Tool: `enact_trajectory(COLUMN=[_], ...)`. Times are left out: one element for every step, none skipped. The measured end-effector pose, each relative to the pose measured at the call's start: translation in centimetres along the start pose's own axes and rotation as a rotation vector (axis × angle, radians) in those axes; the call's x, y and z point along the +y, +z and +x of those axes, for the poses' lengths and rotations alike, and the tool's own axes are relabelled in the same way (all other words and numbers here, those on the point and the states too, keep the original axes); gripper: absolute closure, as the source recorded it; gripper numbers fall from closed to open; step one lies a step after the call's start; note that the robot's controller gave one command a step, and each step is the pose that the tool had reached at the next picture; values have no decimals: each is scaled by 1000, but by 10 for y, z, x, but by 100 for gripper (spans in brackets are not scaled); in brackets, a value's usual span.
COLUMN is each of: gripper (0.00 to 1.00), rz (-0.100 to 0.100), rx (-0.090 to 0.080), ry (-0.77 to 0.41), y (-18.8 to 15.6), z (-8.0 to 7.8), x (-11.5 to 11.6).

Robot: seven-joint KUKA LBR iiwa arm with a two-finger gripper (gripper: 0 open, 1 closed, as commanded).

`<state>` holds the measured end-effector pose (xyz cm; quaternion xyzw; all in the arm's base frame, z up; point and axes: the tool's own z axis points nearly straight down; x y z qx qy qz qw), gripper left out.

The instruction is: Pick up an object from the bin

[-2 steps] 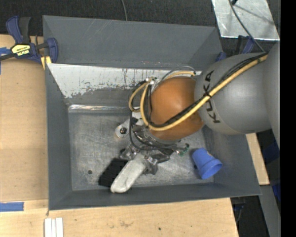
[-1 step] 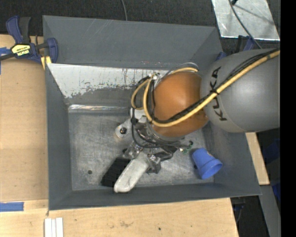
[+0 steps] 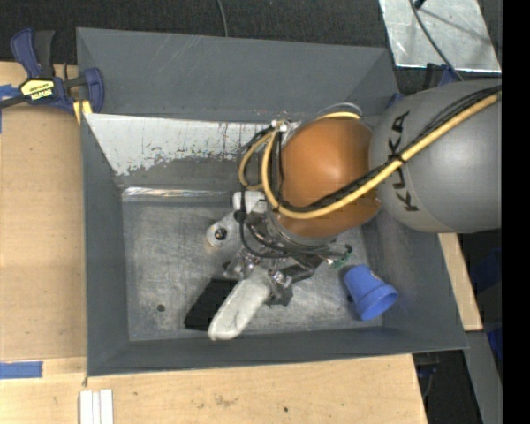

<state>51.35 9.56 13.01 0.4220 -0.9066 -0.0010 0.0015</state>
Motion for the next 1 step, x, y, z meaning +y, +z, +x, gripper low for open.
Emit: enact_trajectory(gripper=[100], rz=[0], rx=[-1], ry=[0], y=[-23], z=[0], x=[0])
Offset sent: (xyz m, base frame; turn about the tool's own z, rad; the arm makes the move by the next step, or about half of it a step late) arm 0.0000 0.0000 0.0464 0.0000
